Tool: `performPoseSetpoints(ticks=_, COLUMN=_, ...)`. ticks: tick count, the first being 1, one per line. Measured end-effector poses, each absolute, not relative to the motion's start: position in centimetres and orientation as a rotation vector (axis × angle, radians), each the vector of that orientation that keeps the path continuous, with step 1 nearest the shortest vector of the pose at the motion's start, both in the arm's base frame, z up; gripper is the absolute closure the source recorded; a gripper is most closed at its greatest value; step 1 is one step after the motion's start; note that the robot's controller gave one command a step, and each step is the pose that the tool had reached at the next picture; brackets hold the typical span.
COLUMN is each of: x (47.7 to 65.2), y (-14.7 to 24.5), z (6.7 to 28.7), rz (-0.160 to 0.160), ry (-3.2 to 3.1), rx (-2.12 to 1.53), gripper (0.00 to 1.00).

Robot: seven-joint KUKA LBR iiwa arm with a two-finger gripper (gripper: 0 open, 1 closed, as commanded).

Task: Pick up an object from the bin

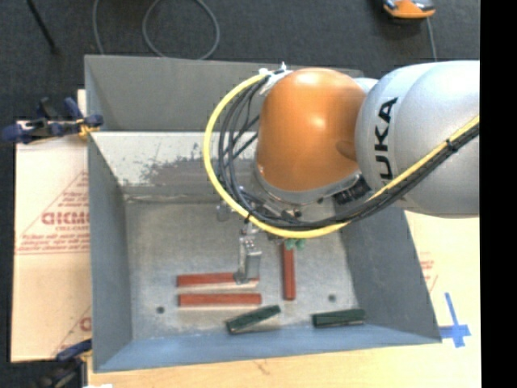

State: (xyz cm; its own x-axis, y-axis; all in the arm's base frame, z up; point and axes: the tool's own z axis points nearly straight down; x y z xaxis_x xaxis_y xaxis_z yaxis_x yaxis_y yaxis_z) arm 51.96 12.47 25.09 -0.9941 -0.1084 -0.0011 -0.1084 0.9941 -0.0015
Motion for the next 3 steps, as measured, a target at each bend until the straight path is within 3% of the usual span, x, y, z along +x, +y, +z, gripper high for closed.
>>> performPoseSetpoints(ticks=1, x=50.8, y=10.3, z=11.3, rz=0.000, ry=3.147, rx=-0.046, gripper=0.00)
performPoseSetpoints(ticks=2, x=52.0, y=8.4, z=6.9, rz=-0.002, ry=3.140, rx=-0.085, gripper=0.00)
performPoseSetpoints(ticks=3, x=52.0, y=8.6, z=7.2, rz=0.003, ry=3.136, rx=-0.080, gripper=1.00)
